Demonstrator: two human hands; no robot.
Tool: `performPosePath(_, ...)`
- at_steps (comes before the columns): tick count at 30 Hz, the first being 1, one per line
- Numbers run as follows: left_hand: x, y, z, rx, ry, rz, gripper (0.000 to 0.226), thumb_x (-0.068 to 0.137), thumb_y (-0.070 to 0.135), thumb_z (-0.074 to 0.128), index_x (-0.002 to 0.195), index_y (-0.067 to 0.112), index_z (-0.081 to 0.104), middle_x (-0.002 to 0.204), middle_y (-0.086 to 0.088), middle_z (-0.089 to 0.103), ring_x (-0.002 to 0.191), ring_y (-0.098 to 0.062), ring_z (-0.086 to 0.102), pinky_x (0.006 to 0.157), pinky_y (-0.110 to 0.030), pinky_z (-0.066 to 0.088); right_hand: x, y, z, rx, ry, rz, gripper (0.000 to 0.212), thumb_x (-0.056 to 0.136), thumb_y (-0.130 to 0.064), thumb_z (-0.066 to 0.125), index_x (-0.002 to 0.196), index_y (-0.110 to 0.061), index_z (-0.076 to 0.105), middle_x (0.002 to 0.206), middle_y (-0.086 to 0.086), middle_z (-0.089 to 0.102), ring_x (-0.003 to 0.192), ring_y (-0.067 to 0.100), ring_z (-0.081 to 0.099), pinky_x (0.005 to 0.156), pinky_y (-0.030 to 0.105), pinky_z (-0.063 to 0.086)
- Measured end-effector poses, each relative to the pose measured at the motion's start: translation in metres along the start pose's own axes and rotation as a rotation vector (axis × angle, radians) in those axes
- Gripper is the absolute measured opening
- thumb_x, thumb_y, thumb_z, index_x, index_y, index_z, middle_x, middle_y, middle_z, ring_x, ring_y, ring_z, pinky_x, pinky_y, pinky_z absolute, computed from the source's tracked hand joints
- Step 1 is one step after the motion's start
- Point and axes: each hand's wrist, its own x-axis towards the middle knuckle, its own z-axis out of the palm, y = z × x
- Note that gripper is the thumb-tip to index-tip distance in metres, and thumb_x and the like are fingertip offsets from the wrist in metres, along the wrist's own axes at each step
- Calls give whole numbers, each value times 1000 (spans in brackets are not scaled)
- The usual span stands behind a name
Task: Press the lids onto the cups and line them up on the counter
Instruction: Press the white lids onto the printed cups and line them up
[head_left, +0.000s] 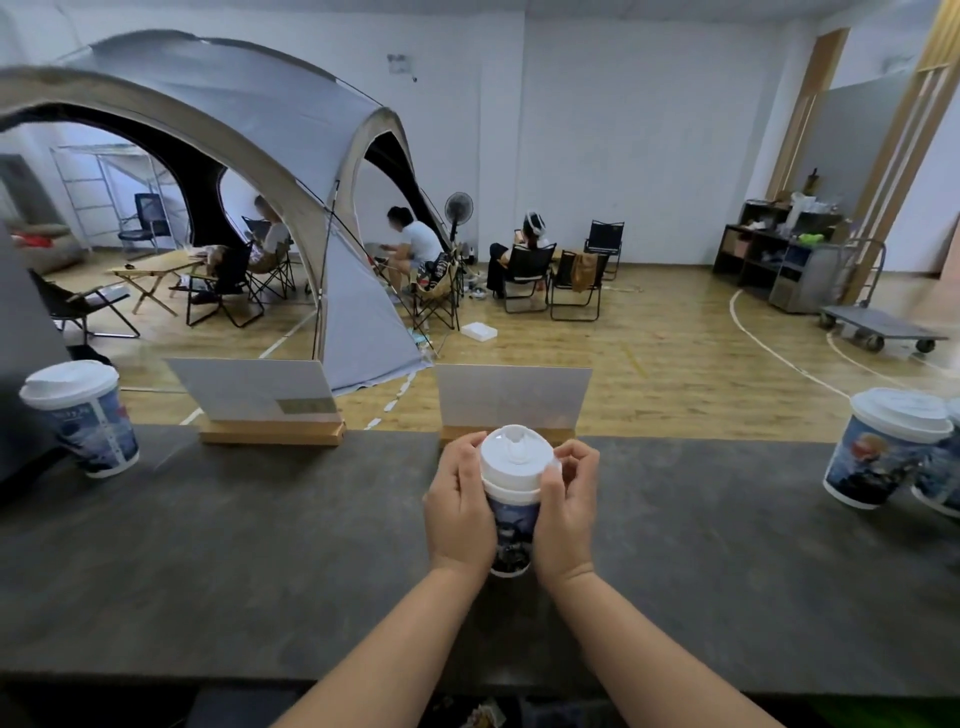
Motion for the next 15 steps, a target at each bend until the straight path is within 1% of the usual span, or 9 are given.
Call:
performPosePath(2, -9, 3, 5, -29, -20, -17, 39, 95, 51, 32, 119, 38, 60, 112, 24, 66, 108, 2, 61, 90, -24, 53, 3, 0, 0, -2, -69, 11, 32, 79, -47, 44, 108, -34, 50, 108, 5, 54, 100, 20, 56, 82, 26, 51)
performPosePath(3, -11, 5, 7, -43, -18, -28, 39, 96, 49, 31, 123, 39, 57, 113, 28, 64, 108, 7, 59, 87, -16, 50, 3, 1, 1, 3, -97, 17, 37, 79, -48, 43, 113, -34, 50, 113, 1, 56, 104, 16, 57, 84, 24, 51)
performPosePath(4, -11, 6, 9, -50, -13, -32, 39, 96, 45, 30, 124, 39, 55, 112, 29, 63, 106, 11, 58, 83, -10, 47, 3, 2, 2, 16, -112, 27, 40, 80, -49, 41, 115, -33, 51, 113, -6, 59, 104, 12, 59, 83, 21, 51)
performPosePath(5, -10, 5, 11, -50, -3, -32, 38, 95, 43, 29, 123, 37, 55, 109, 28, 63, 104, 13, 58, 80, -9, 47, 2, 4, 4, 29, -109, 35, 40, 81, -50, 40, 115, -33, 53, 110, -11, 63, 103, 10, 61, 81, 19, 51)
performPosePath(6, -9, 5, 13, -65, 10, -27, 38, 94, 41, 30, 121, 35, 55, 106, 25, 65, 102, 10, 59, 78, -12, 49, 1, 7, 5, 33, -94, 37, 40, 83, -51, 38, 115, -32, 53, 108, -15, 65, 101, 9, 63, 79, 20, 52)
performPosePath(7, -7, 5, 14, -89, 23, -22, 37, 93, 42, 31, 117, 31, 56, 104, 20, 66, 101, 4, 61, 78, -19, 52, 1, 9, 7, 30, -76, 23, 40, 85, -51, 36, 114, -31, 54, 107, -17, 66, 100, 11, 64, 78, 22, 53)
performPosePath(10, -2, -3, 18, -109, 45, 50, 35, 91, 42, 36, 111, 21, 55, 106, 4, 64, 101, -17, 62, 77, -46, 56, 2, 13, 13, 37, -37, -28, 37, 88, -45, 35, 112, -26, 55, 104, -17, 66, 97, 12, 65, 74, 24, 54)
performPosePath(12, 0, -7, 20, -98, 60, 77, 37, 89, 45, 38, 108, 17, 54, 105, -2, 62, 99, -22, 61, 75, -52, 54, 3, 15, 16, 62, -4, -45, 38, 87, -43, 35, 111, -22, 55, 102, -16, 66, 95, 13, 65, 71, 24, 54)
performPosePath(15, 0, 0, 20, -139, 74, 59, 52, 80, 54, 43, 107, 10, 54, 104, -8, 63, 96, -26, 62, 74, -52, 54, 3, 20, 18, 76, 29, -54, 40, 85, -42, 36, 109, -17, 57, 100, -15, 67, 92, 12, 65, 70, 26, 54)
